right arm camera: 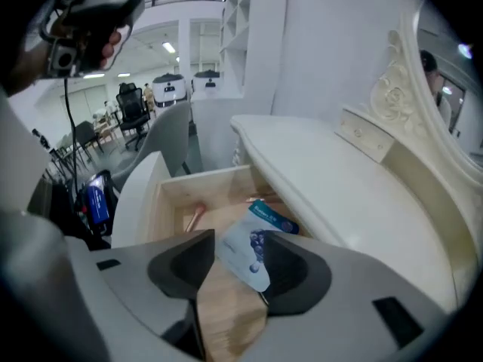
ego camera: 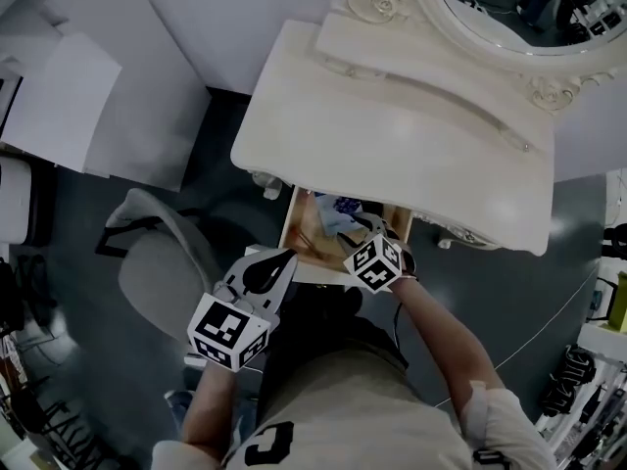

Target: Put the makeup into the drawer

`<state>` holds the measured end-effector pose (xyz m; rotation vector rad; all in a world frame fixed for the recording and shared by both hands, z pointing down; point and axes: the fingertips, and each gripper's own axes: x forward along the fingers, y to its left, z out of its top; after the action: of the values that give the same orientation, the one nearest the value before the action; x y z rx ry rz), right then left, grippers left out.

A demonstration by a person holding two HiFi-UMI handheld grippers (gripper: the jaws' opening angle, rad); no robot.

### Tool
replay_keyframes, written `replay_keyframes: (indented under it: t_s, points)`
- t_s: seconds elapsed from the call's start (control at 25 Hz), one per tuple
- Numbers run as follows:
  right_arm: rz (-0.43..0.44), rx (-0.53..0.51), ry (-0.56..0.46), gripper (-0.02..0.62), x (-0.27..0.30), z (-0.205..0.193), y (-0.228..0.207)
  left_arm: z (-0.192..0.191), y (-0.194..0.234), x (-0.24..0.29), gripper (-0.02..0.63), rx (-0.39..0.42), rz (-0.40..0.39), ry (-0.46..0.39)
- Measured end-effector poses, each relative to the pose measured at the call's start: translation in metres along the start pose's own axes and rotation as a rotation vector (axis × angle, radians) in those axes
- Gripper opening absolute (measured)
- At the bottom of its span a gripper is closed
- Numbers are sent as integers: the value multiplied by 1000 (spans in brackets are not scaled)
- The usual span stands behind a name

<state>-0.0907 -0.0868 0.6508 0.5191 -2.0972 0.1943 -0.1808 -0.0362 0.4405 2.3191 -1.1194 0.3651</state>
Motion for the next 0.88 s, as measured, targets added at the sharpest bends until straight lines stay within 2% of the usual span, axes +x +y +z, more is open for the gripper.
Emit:
replay_keyframes:
  t_s: [0.16,0.24,0.32,0.36,0.52,0.88]
  points:
    - [-37,141,-184,202,-46,25,-14,8,-6,3,54,17,4,-6]
    - [-52,205,-274,143,-72,36,-23,13,-10,6,52,24,0,-15]
    - [-68,257,-353,51,-99,43,-29,15,-17,7,54,25,-6,-23]
    - [-74,280,-382,36,-111,45,-30,16,-20,6,52,28,-8,-26]
    - [-56,322,-477,28,-148,54,-27,25,-36,7,52,60,-15,-33]
    - [11,348,-656,28,-225,78,-14,39,-87,9,52,143,-61,-41]
